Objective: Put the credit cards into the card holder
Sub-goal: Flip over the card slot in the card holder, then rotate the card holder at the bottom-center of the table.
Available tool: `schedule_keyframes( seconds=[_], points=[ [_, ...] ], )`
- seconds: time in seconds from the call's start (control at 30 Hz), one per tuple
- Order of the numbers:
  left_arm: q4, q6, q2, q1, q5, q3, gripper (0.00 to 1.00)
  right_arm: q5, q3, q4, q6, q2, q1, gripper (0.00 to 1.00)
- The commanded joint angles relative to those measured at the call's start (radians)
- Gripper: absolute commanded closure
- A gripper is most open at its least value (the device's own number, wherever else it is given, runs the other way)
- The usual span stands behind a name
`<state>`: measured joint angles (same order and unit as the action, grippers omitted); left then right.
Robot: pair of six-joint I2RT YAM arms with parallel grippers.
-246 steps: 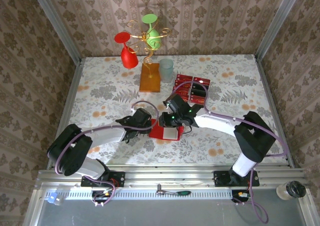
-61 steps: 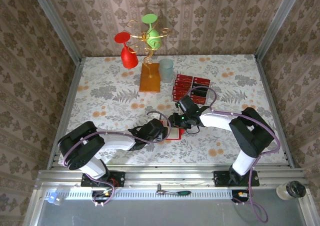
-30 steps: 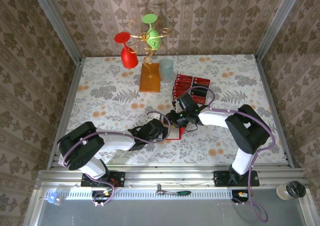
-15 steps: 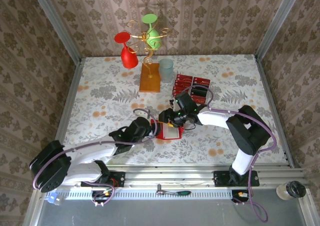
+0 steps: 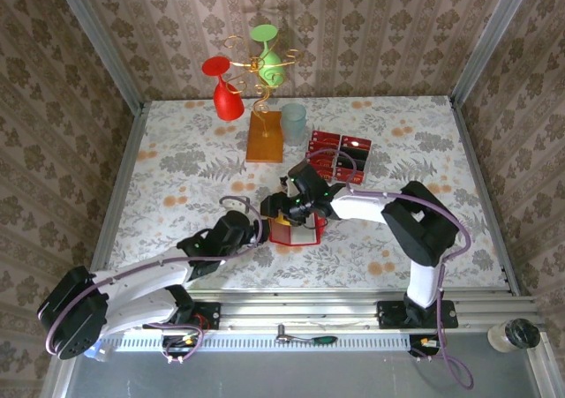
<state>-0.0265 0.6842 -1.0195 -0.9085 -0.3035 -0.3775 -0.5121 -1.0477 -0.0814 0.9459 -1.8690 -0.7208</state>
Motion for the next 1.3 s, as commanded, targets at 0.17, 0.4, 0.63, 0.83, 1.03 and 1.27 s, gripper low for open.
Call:
schedule_keyframes(
  seconds=[0.17, 0.4, 0.63, 0.83, 1.03, 1.27],
  points=[
    [0.037, 0.013, 0.013, 0.012, -0.010, 0.011, 0.24, 0.009, -0.025, -0.036, 0.026, -0.061, -0.006, 0.35],
    [0.028, 0.020, -0.026, 0.013, 0.002, -0.007, 0.24, 0.002, -0.049, 0.004, 0.004, -0.009, 0.005, 0.35],
    [0.027, 0.017, -0.058, 0.012, 0.008, -0.030, 0.23, 0.035, 0.017, 0.050, -0.033, 0.075, 0.036, 0.38],
    [0.015, 0.014, -0.095, 0.010, 0.017, -0.044, 0.23, 0.067, 0.106, 0.053, -0.056, 0.121, 0.048, 0.61],
    [0.002, 0.007, -0.124, 0.011, 0.023, -0.061, 0.21, 0.064, 0.147, 0.031, -0.049, 0.100, 0.044, 0.88],
    [-0.003, -0.008, -0.153, 0.011, 0.030, -0.084, 0.12, 0.065, 0.114, -0.002, -0.018, 0.030, 0.008, 0.90]
  ],
)
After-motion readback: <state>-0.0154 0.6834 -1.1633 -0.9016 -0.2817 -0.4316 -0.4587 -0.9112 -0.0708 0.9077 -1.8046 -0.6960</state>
